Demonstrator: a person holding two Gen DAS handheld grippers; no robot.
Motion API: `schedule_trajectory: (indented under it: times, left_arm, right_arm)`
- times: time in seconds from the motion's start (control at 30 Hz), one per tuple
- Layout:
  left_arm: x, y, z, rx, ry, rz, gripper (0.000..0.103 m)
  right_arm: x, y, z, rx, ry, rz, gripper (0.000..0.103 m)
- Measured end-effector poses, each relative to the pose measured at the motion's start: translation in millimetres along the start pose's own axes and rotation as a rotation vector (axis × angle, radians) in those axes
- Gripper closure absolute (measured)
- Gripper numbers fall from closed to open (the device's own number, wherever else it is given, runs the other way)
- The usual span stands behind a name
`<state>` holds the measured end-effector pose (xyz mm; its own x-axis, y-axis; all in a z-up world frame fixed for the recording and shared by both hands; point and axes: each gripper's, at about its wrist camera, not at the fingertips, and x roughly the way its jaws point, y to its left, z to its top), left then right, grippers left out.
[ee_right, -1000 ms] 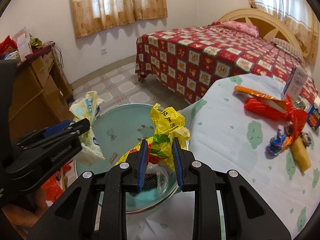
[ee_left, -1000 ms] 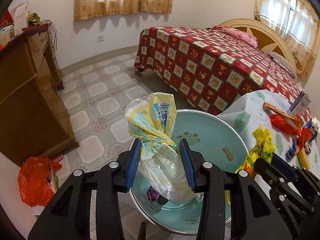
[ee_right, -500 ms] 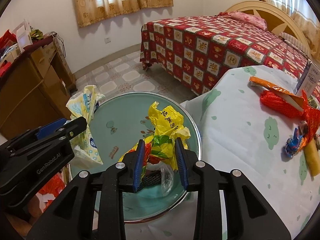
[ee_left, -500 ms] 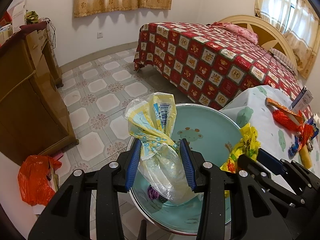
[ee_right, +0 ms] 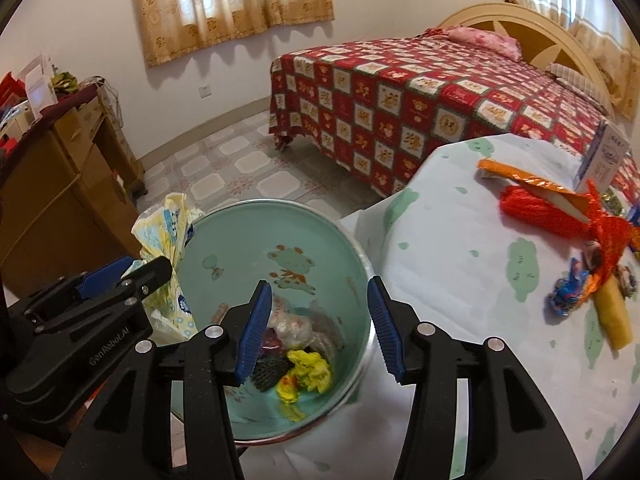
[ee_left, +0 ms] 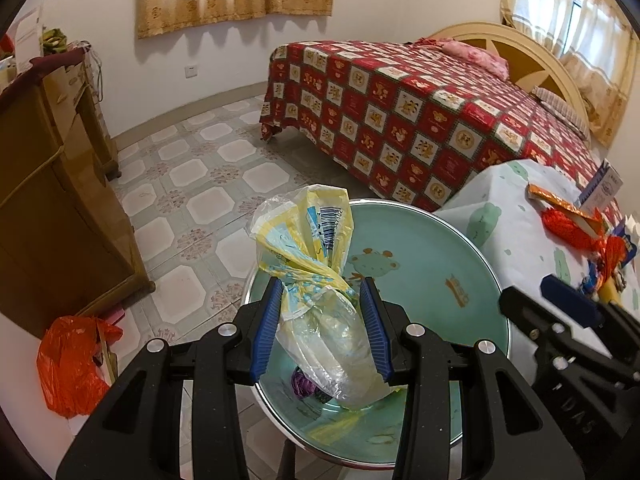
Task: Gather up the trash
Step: 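Carry both wrappers over the teal bin and open both tools to drop them, then move both open tools back over the table toward the yellow sponge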
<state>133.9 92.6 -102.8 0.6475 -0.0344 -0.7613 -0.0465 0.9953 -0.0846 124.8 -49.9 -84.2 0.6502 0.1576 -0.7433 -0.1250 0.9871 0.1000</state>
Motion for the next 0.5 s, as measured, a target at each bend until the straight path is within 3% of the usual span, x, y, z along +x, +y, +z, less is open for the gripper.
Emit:
schedule_trajectory:
  times: [0.27,0.3,0.37,0.5]
  left_arm:
    - [6.1,-13.1,-4.6,0.074,0.025,-0.003,0.057]
    - [5.5,-14.2,-4.9,0.081,0.021,0.001,0.054]
    - [2.5,-15.7,-5.0,0.089,0.007,0.014,0.038]
    - [-1.8,-16.2,-4.4,0.091,-0.013,0.034,0.032]
  right_arm:
    - [-16.1,-9.8,-0.7,0.025,-0.028,-0.034,0.053]
    - [-19.1,-11.3,-1.0,0.030,-0.034,-0.039,0.053]
    - [-22.7,-13.7,-0.8,0.037,-0.040,-0.044,0.053]
    - [-31.1,-17.1,-1.1,0.048,-0.051,-0.057,0.053]
